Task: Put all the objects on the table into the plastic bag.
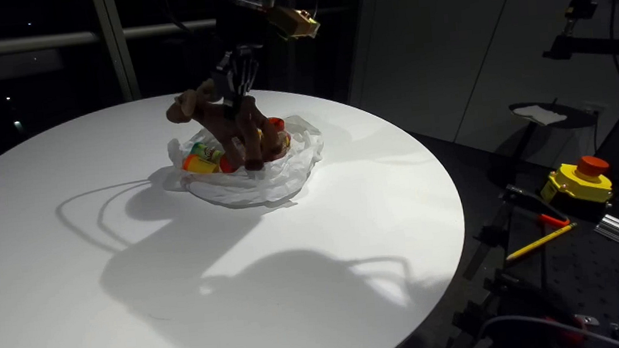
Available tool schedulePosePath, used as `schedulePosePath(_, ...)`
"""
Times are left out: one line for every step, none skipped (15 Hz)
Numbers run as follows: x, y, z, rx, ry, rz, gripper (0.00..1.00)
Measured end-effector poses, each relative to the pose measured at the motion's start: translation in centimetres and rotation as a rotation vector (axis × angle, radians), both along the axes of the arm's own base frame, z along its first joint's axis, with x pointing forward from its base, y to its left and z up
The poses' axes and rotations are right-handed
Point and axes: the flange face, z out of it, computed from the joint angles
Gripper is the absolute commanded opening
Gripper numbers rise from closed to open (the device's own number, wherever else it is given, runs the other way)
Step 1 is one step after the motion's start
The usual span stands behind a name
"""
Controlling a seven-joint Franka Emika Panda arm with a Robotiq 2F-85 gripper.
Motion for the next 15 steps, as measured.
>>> schedulePosePath(0.3, 0.0, -0.6, 0.002, 0.008, 0.004, 0.12)
schedulePosePath(0.7, 0.0, -1.1, 0.004, 0.016, 0.006, 0.12)
schedulePosePath(1.0, 0.0, -1.5, 0.007, 0.021, 0.006, 0.12)
schedulePosePath(1.3, -0.1, -1.9, 0.009, 0.026, 0.006, 0.12)
schedulePosePath(1.6, -0.2, -2.2, 0.012, 0.036, 0.006, 0.12)
schedulePosePath(1.9, -0.2, -2.3, 0.015, 0.047, 0.007, 0.12)
schedulePosePath(2.2, -0.2, -2.3, 0.020, 0.057, 0.007, 0.12)
schedulePosePath(2.5, 0.0, -2.2, 0.029, 0.068, 0.006, 0.12)
schedulePosePath(2.8, 0.3, -2.1, 0.041, 0.080, 0.005, 0.12)
schedulePosePath(3.0, 0.6, -2.0, 0.056, 0.099, 0.003, 0.12)
schedulePosePath(3.3, 0.9, -1.9, 0.071, 0.115, 0.001, 0.12)
schedulePosePath(3.6, 1.1, -1.8, 0.086, 0.128, -0.002, 0.12)
schedulePosePath(3.9, 1.2, -1.6, 0.098, 0.138, -0.006, 0.12)
schedulePosePath(4.3, 1.2, -1.5, 0.106, 0.141, -0.010, 0.12)
schedulePosePath(4.8, 1.0, -1.4, 0.111, 0.143, -0.013, 0.12)
